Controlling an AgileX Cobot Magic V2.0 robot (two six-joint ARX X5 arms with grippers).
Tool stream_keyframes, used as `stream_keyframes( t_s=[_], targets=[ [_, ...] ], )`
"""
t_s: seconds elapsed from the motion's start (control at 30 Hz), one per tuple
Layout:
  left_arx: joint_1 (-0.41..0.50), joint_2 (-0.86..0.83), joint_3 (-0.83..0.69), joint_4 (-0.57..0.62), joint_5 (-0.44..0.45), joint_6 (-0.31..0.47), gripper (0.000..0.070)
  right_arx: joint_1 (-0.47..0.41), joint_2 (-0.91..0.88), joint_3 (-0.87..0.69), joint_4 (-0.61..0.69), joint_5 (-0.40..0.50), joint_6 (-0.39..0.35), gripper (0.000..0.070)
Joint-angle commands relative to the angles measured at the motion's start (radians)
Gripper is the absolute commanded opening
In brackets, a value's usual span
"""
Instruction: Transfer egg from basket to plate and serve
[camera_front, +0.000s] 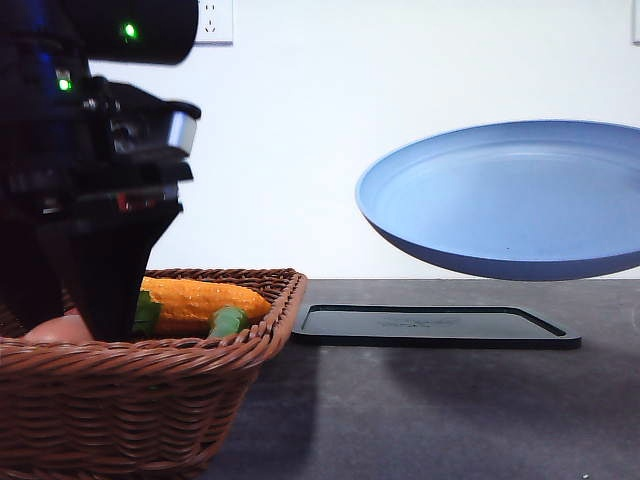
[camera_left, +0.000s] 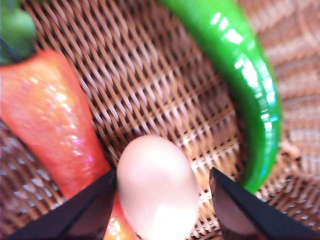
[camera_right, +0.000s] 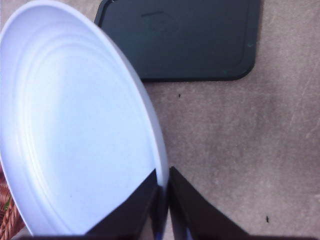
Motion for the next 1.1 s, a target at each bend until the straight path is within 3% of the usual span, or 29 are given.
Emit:
stream_keyframes(
  t_s=[0.0,0.1,0.3,0.53,0.73,0.9,1.07],
  targets=[
    [-0.009,0.020,0.020,-0.002,-0.003,-0.005,0.0375,-0.001,0.002,0.014,0.010,-0.004,0.015,0.0000],
    [-0.009,0.023,0.020,0.000,-0.003,-0.005,0.0355,-0.001,0.002,0.014,0.011,-0.004,0.017,0.0000],
    [-0.009,0.022,0.020,-0.009,0.004,0.003,0.0237,-0.001,0.002,0.015,0.011,-0.004,0.021,0.0000],
    [-0.009,0.017,0.040,-0.026,0.008,0.015,0.0233,-0.001,0.002,0.028,0.011,-0.007,0.022,0.0000],
    [-0.009,-0.008,0.152,-0.106,0.008,0.026,0.0233,-0.001,0.005,0.031,0.011,-0.011,0.041,0.0000],
    [-0.014,-0.031,0.289,-0.141,0.015,0.034,0.0232,0.000,0.027,0.031,0.015,-0.086,0.052,0.0000],
    [-0.042,-0.038,0.424,-0.099,0.065,0.046,0.0232,0.007,0.080,0.031,0.014,-0.175,0.063,0.0000]
  ],
)
